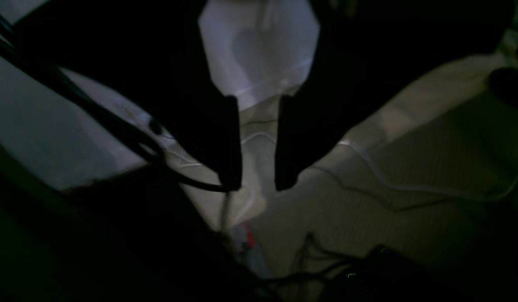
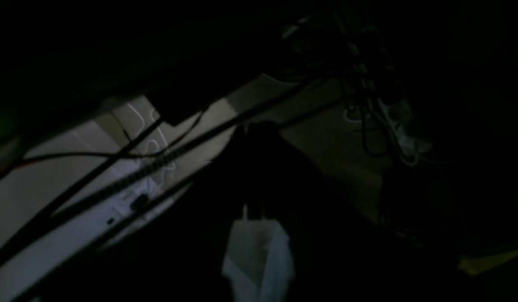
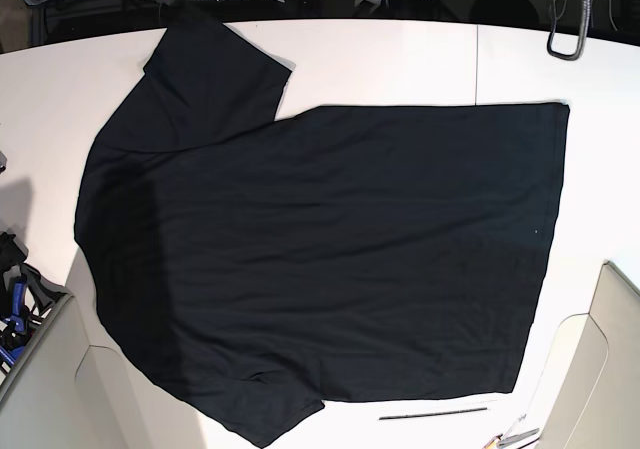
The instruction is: Fold the T-shirt properly
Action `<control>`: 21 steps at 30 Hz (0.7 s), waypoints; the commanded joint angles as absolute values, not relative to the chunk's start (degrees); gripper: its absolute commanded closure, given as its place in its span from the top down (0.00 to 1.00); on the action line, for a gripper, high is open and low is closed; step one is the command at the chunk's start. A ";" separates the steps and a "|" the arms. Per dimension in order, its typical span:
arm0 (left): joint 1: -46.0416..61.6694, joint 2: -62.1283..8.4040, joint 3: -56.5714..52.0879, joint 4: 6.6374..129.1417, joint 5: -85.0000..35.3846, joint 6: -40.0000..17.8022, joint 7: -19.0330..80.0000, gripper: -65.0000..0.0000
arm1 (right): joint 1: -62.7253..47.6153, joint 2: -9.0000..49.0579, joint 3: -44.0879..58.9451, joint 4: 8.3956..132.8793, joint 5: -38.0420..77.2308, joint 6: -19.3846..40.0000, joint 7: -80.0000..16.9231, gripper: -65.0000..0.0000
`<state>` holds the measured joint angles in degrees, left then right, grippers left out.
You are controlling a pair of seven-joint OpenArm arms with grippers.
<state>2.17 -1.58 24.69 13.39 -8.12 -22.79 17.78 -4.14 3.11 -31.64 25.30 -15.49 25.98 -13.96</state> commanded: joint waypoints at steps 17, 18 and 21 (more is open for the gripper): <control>8.01 -5.48 22.20 20.86 -13.61 -37.56 22.59 0.26 | -10.44 8.36 -31.73 32.25 -8.45 27.03 -14.46 0.00; 9.08 -6.11 20.82 22.17 -14.55 -37.56 23.53 0.26 | -11.75 9.37 -31.73 34.44 -7.68 27.03 -15.22 0.00; 13.08 -7.84 15.46 26.83 -15.70 -37.56 24.49 0.26 | -16.21 12.47 -31.73 41.93 -5.06 27.00 -18.28 0.00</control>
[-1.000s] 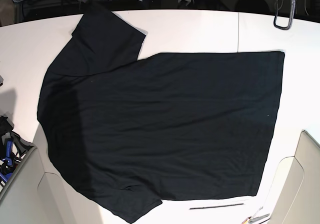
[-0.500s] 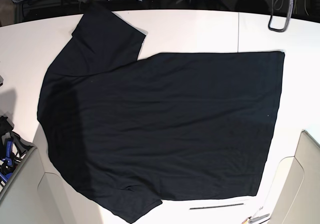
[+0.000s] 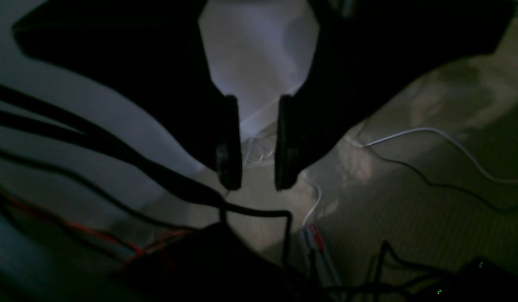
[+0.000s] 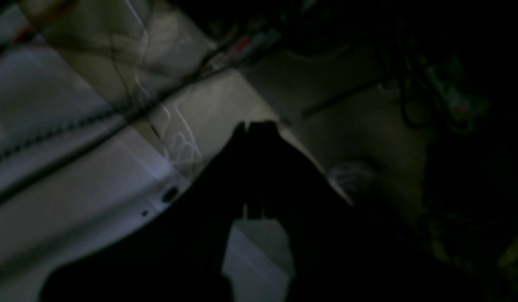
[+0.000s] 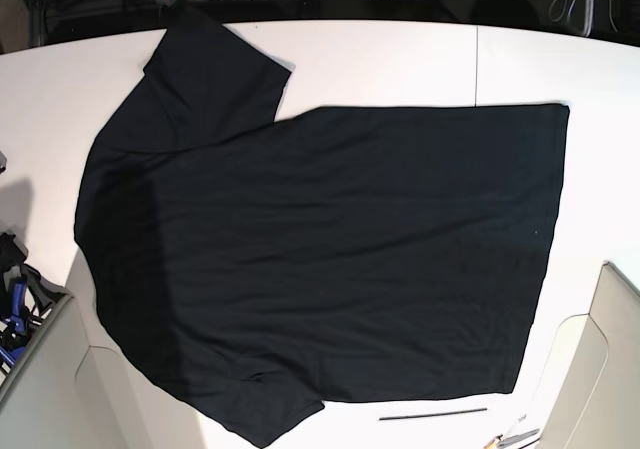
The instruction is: Fold the T-shirt properly
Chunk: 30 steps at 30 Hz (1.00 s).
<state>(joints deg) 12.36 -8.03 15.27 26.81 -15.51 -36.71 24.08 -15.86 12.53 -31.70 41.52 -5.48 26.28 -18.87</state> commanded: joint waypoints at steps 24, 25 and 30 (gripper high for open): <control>50.65 -9.69 -7.64 76.47 -21.67 -38.37 29.21 0.26 | -43.29 35.16 -28.71 90.91 3.05 26.76 -31.05 0.00; 51.86 -9.69 -7.64 77.76 -21.67 -38.37 29.19 0.26 | -43.90 35.24 -28.25 91.72 3.07 26.79 -31.22 0.00; 57.45 -9.72 -7.64 84.49 -21.63 -38.39 29.61 0.26 | -46.87 35.27 -25.89 95.81 5.28 26.79 -35.20 0.00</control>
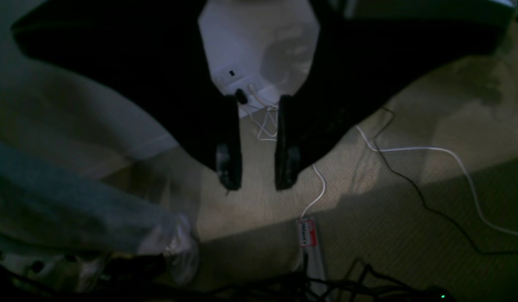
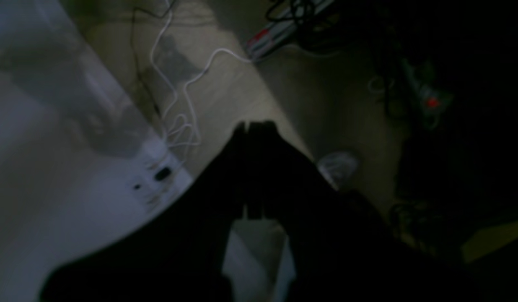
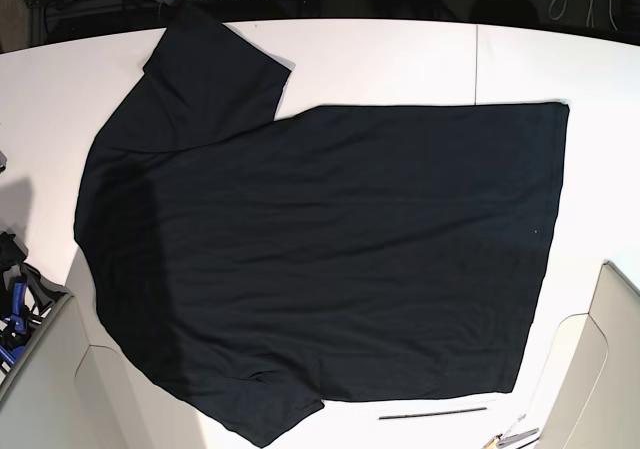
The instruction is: Fold the T-shirt properly
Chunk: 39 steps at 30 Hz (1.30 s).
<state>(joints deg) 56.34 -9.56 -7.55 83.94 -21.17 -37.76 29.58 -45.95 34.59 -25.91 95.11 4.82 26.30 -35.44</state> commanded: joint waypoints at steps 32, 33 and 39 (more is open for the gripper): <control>63.40 -13.76 -37.63 117.51 -38.17 -38.41 31.59 0.45 | -41.52 21.04 14.55 129.84 27.16 23.94 -47.35 0.38; 62.76 -14.46 -37.95 117.49 -38.35 -38.39 31.59 0.48 | -41.28 20.99 16.45 129.73 28.86 23.73 -48.73 0.39; 58.78 -17.87 -38.28 117.47 -39.03 -36.29 31.55 0.56 | -41.15 20.95 27.20 126.10 35.09 23.75 -51.07 0.50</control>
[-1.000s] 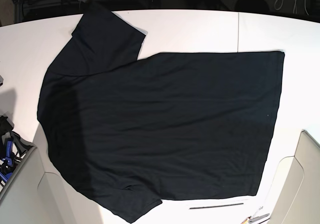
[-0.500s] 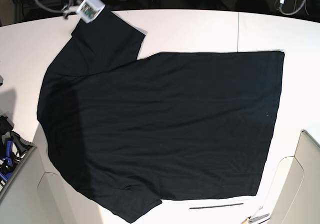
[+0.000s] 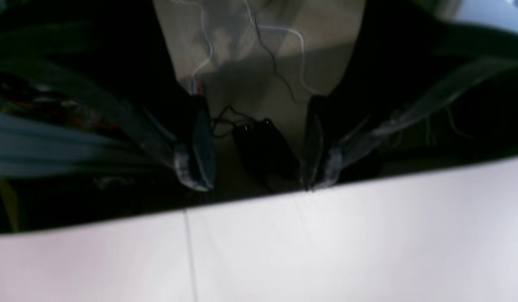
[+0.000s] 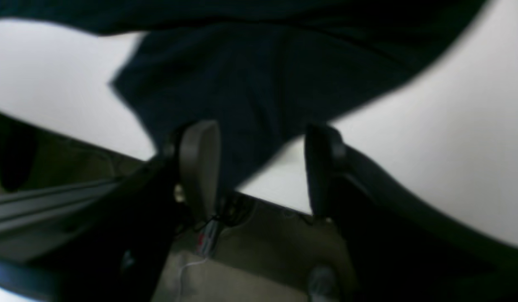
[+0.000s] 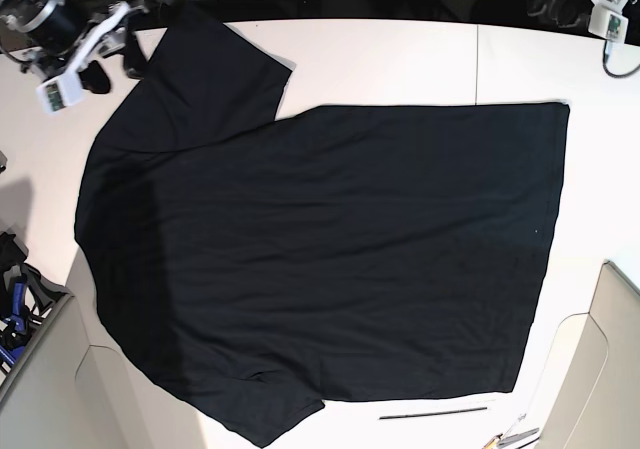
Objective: Fold the T-shirt properly
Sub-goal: 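Reach both grippers to the shirt's shoulder corners and grasp them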
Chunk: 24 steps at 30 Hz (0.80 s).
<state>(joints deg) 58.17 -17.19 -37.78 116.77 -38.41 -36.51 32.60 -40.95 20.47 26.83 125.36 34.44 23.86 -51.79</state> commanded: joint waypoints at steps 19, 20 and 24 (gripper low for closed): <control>47.27 -21.17 -38.26 110.19 -40.05 -33.19 28.60 0.56 | -32.95 20.91 29.91 103.13 42.39 28.77 -51.07 0.50; 46.70 -21.28 -38.26 109.27 -40.05 -33.21 28.42 0.56 | -32.69 20.91 29.43 102.39 42.68 28.75 -51.07 0.50; 44.93 -22.02 -38.26 106.39 -40.05 -33.19 28.47 0.56 | -32.10 20.93 26.44 100.47 42.46 28.75 -51.07 0.50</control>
